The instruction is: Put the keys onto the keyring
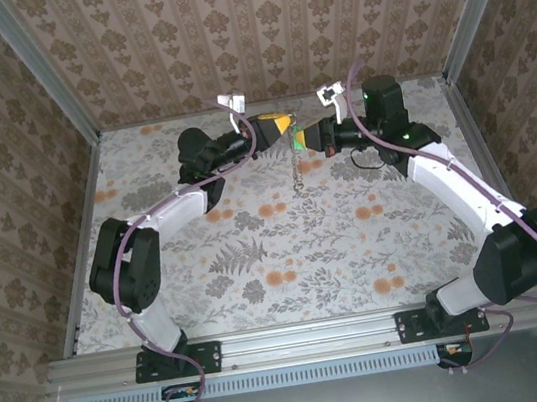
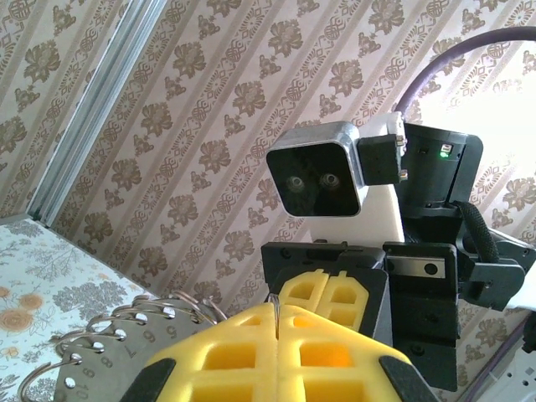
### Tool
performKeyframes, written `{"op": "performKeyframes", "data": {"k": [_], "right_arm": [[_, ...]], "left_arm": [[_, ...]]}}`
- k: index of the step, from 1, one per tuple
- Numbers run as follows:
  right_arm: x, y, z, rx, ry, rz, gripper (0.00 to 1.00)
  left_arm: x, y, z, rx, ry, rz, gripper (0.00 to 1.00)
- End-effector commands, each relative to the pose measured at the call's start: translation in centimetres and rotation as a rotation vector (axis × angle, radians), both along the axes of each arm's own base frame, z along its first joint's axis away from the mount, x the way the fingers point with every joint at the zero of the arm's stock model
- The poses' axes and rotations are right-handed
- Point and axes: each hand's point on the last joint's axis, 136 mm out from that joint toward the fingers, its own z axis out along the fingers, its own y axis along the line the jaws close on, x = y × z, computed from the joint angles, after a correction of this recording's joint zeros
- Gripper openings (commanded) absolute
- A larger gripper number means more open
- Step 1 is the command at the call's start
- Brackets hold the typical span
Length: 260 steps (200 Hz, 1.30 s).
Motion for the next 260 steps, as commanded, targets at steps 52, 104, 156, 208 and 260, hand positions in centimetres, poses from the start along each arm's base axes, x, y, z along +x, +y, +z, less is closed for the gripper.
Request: {"op": "performKeyframes", "data": {"k": [52,104,156,208,260], "right_arm": [[-1.0,-0.3,3.2,-0.043,-0.085,0.045,0.00],[-0.9,-0.9,2.7,-0.093,-0.065,0.070,0.00],[-1.4,-1.2,1.9,-0.133,-0.051,0.107,0.00],[-1.2,-2.5,3.2,-0.130,-0.073,0.103,0.00],[-0.3,-1.9,4.4,-0.091,-0.085,0.133,0.00]], "left_arm": [[-0.5,-0.1,0.8,0.002,-0.069,-0.020,0.00],[-0.6,-0.1,0.9,0.007,-0.074,-0.021,0.00],[-0.7,-0.2,0.9,0.013,-0.081,-0.027,0.00],[-0.9,-0.2,0.7,0.023,-0.082,-0.033,0.00],[-1.2,-0.6,0.8,0.027,-0.088,-0.051,0.00]]}}
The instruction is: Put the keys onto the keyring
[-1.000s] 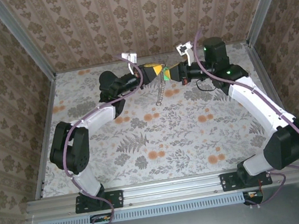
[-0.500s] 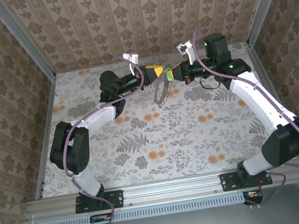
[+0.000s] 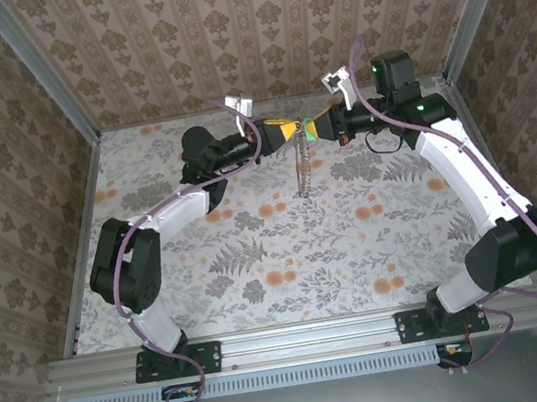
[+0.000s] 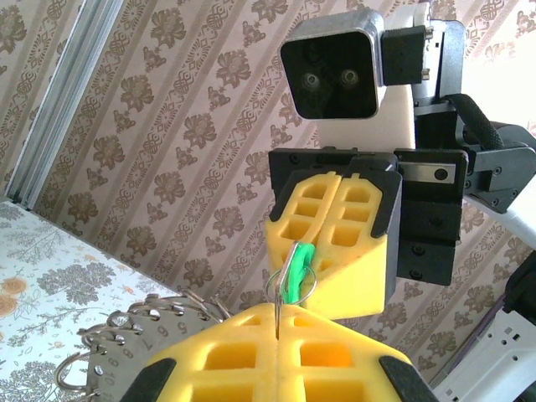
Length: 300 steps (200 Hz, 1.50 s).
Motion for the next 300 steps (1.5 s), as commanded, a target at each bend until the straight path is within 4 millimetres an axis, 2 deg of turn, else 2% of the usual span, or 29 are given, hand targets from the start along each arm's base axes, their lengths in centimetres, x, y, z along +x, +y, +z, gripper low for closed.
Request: {"op": "performKeyframes", "data": {"k": [1,17,60,73,90,121,158,165,195,227,251,281,300], "right_arm": [[-0.3,0.5,2.2,0.051,-0.034,0.063,0.00],[0.0,0.8,2.7,0.074,-0.042,0.074,0.00],[0.4,0.6,2.3,0.061,-0.037,0.065,0.00],[0.6,0.6,2.2,0.062,-0.031,0.061,0.00],[0.9,0.7,2.1,0.064,-0.026,0.061,0.00],[1.5,0.9,1.6,0.071,-0.008,0.064,0.00],[3.8,1.3,-0.3,0.068,0.035,0.055,0.00],[4.5,1.3,-0.7,0.069,0.043,0.050,0.00],[7.6,2.1,-2.1,0.074,0.076,0.053,0.00],[11.3,2.9,-4.1,0.091,0.118,0.059,0.00],[13.0,3.7,-6.2,0.100,0.157,0.065,0.00],[12.9,5.1,-10.7,0.097,0.237,0.062,0.00],[11.7,6.0,-14.2,0.096,0.292,0.053,0.00]], "left_arm": [[0.0,0.2,1.6,-0.019,-0.064,0.005,0.00],[-0.1,0.1,1.6,-0.018,-0.065,-0.001,0.00],[0.7,0.2,1.4,-0.001,-0.044,0.038,0.00],[1.3,0.7,1.3,-0.001,-0.032,0.068,0.11],[1.8,1.4,1.3,-0.003,-0.024,0.104,0.32],[2.4,2.9,1.3,0.018,-0.022,0.165,0.54],[2.8,4.5,1.6,0.048,-0.027,0.228,0.62],[3.6,5.7,1.7,0.051,-0.028,0.262,0.63],[4.0,6.9,1.9,0.077,-0.026,0.303,0.65],[4.2,7.7,1.6,0.104,-0.017,0.330,0.66],[4.4,8.3,1.5,0.118,-0.012,0.350,0.66],[4.1,8.7,1.5,0.128,-0.013,0.365,0.66],[3.7,8.8,1.3,0.128,-0.004,0.368,0.67]]}}
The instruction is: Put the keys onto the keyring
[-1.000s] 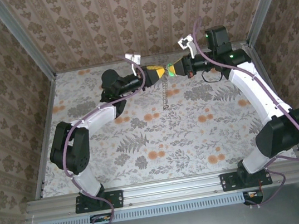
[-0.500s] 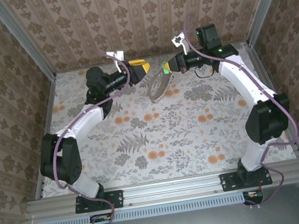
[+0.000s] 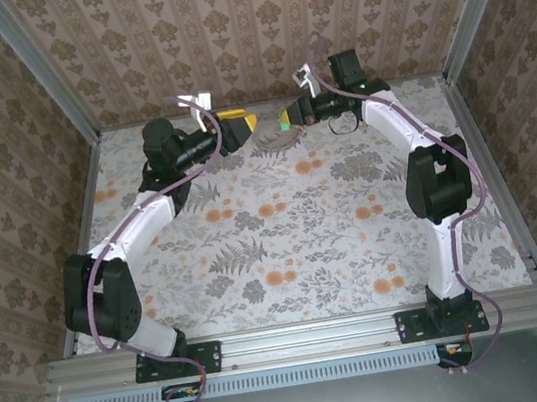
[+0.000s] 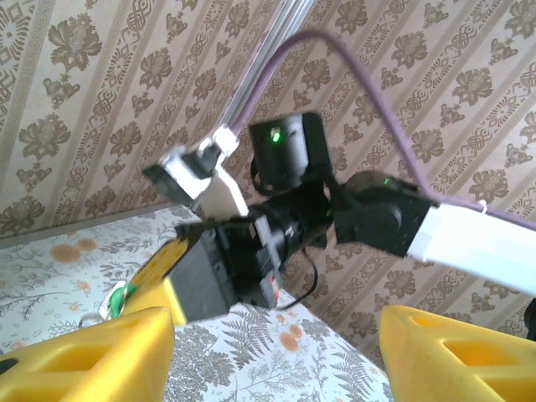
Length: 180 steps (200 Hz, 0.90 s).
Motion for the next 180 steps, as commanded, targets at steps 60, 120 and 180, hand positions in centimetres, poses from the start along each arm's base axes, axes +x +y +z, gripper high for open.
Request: {"op": "performKeyframes", "data": {"k": [60,120,180], "right_arm": [[-8.1,4.6,-10.2,0.035,0.161,-0.015,0.00],[-12.3,7.2,-14.1,-0.015,0.250,0.014,0.00],[-18.6,9.8,-11.6,0.073,0.255,0.133,0.45]], "left_arm": [[-3.5,0.3,-0.5,0.038,-0.009,0.018,0.67],[-4.7,0.5,-1.7,0.072,0.028,0.051,0.68],[-6.1,-0.3,-2.0,0.088,0.038,0.042,0.74]]}}
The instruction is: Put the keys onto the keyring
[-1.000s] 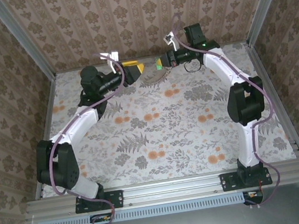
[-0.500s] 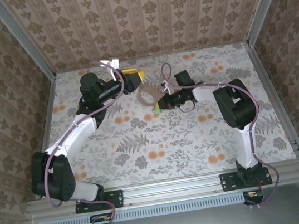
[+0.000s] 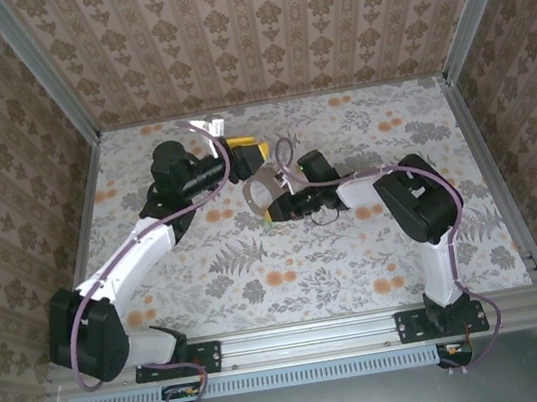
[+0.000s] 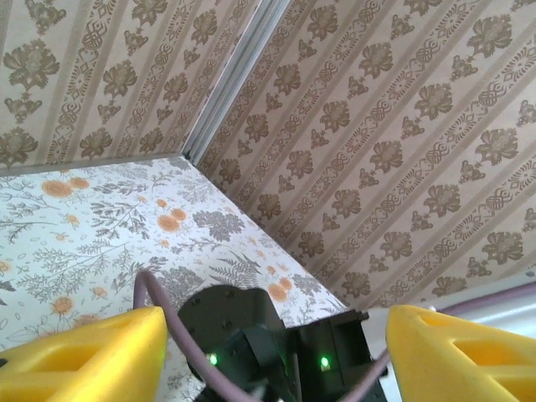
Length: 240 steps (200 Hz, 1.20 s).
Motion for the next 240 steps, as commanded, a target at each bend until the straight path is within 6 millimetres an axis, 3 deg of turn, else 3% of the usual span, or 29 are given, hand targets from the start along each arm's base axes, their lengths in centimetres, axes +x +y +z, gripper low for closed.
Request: {"op": "performKeyframes", "data": {"k": [1,23,31,44,65,75,79,83,98,138,156,179,206,240], "right_arm": [[-2.1,0.9,4.9,0.109,-0.074,0.035,0.46],[-3.1,-0.9,7.5,0.119,-0.122,0.013,0.58],[-3.2,-1.9,8.1,0.111,-0.140,-0.004,0.68],[-2.7,-3.9,9.2,0.100,-0.169,-0.052,0.76],[-1.5,-7.7,11.3,0.081,-0.222,-0.161,0.91],[-0.7,-9.7,12.4,0.045,-0.268,-0.229,0.99],[-0.3,-10.5,12.2,0.016,-0.271,-0.259,1.00],[-0.2,-11.4,13.5,0.001,-0.312,-0.290,1.00],[0.9,-15.0,14.8,-0.127,-0.399,-0.420,1.00],[4.1,-27.2,17.3,-0.413,-0.602,-0.913,1.00],[4.8,-31.7,16.8,-0.570,-0.717,-1.073,1.00],[4.8,-36.6,13.6,-0.758,-0.657,-1.195,1.00],[5.2,-38.1,9.9,-0.839,-0.650,-1.211,1.00],[6.4,-37.3,5.7,-0.808,-0.721,-1.155,1.00]], "left_arm": [[-0.5,0.6,0.5,0.011,-0.028,0.023,0.74],[-0.2,1.1,0.5,0.025,-0.029,0.063,0.78],[-0.2,1.4,0.4,0.032,-0.027,0.074,0.79],[0.0,2.0,0.1,0.054,-0.024,0.112,0.88],[0.6,4.1,-0.8,0.116,-0.021,0.223,0.93],[1.2,5.7,-1.4,0.158,-0.016,0.315,0.94],[1.7,6.8,-1.5,0.173,-0.017,0.366,0.94],[2.2,7.8,-1.8,0.189,-0.020,0.411,0.94],[3.3,11.4,-2.6,0.243,-0.038,0.578,0.94],[4.9,20.9,-5.9,0.476,-0.152,0.998,1.00],[5.0,24.1,-8.2,0.630,-0.153,1.066,1.00],[4.2,27.5,-11.3,0.708,-0.119,1.152,1.00],[3.6,29.8,-14.5,0.727,-0.088,1.203,1.00],[4.7,31.5,-18.9,0.730,-0.068,1.237,1.00]]}}
